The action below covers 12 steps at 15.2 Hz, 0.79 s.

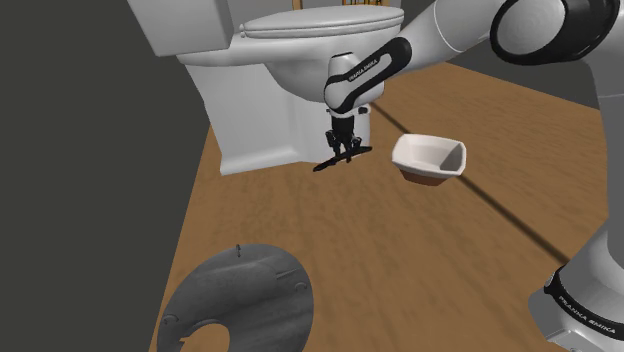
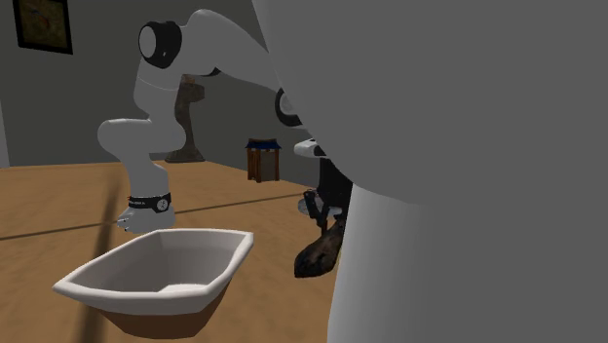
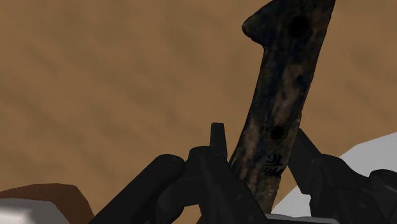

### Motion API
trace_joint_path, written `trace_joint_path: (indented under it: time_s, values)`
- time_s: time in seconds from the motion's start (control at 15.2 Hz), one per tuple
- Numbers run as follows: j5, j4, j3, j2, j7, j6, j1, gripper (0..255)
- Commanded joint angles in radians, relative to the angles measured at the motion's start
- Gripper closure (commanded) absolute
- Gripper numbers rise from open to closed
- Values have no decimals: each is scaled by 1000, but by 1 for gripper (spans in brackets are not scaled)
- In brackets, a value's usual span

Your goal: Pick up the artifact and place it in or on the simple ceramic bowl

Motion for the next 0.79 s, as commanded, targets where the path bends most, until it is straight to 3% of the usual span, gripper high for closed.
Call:
trace_joint_path:
  time_s: [0.0, 0.73]
  values:
    - [0, 16, 0, -18, -1, -19, -1, 255]
    - [7, 69, 2, -82, -4, -136, -1, 255]
